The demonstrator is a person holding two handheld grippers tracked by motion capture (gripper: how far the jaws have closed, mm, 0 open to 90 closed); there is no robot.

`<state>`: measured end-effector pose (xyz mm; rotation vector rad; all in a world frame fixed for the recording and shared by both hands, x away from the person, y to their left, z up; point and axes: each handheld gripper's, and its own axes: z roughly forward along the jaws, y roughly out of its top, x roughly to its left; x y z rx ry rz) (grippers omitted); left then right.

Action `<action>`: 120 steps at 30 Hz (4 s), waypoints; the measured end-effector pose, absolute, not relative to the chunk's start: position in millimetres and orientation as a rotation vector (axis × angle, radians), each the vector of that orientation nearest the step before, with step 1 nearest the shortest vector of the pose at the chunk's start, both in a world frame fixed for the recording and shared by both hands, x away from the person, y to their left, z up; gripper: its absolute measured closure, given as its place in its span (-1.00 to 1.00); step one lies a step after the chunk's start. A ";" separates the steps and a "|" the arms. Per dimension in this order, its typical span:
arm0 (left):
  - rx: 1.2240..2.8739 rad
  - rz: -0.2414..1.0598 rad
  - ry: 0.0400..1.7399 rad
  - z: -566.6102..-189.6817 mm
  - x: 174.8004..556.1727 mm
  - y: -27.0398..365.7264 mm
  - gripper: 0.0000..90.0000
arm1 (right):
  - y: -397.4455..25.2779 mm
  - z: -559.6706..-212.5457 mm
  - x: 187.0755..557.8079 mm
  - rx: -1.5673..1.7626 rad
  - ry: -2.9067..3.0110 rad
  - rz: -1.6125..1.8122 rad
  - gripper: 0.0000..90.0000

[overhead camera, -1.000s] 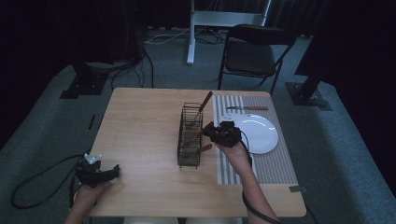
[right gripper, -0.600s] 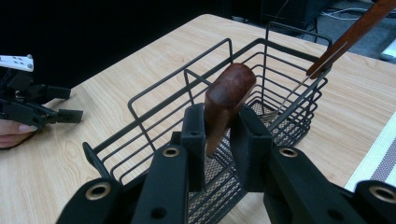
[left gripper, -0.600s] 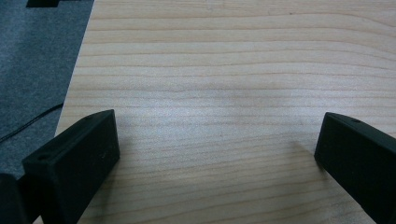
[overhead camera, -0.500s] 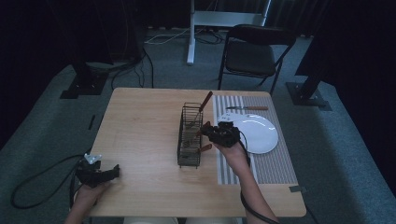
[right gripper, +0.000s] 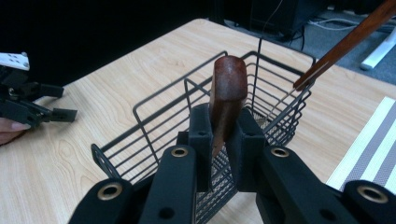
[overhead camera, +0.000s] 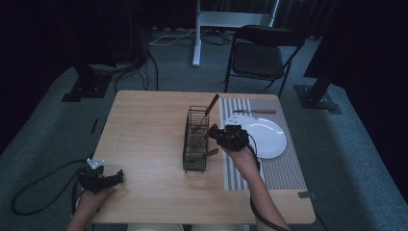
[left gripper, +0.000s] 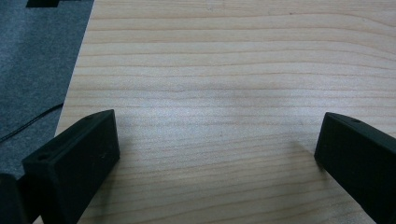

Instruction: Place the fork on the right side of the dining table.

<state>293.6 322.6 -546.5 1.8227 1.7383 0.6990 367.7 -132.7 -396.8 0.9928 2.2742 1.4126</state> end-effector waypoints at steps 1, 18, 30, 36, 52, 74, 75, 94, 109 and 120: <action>1.823 0.699 1.738 -546.5 293.6 322.6 -0.99 | -133.6 -394.9 367.0 0.991 2.271 1.418 0.80; 1.823 0.698 1.739 -546.5 293.6 322.6 -0.99 | -158.1 -346.0 337.5 0.930 2.178 1.510 0.80; 1.822 0.697 1.739 -546.5 293.5 322.5 -0.99 | -191.4 -313.6 317.3 0.925 2.063 1.516 0.80; 1.823 0.698 1.739 -546.5 293.6 322.6 -0.99 | -207.4 -320.9 311.3 0.977 2.042 1.494 0.80; 1.821 0.699 1.739 -546.6 293.6 322.5 -0.99 | -247.3 -389.9 299.9 1.202 2.015 1.466 0.80; 1.815 0.698 1.745 -546.5 293.2 321.9 -0.99 | -299.3 -452.9 274.2 1.454 1.952 1.459 0.80; 1.815 0.698 1.745 -546.5 293.2 321.9 -0.99 | -301.8 -454.2 274.0 1.464 1.945 1.467 0.80; 1.815 0.698 1.746 -546.5 293.3 321.9 -0.99 | -339.9 -481.2 266.1 1.608 1.885 1.501 0.67; 1.815 0.698 1.746 -546.5 293.2 321.9 -0.99 | -361.8 -516.2 273.7 1.647 1.936 1.343 0.48; 1.814 0.699 1.747 -546.6 293.2 321.8 -0.99 | -368.7 -524.6 285.9 1.670 1.926 1.306 0.40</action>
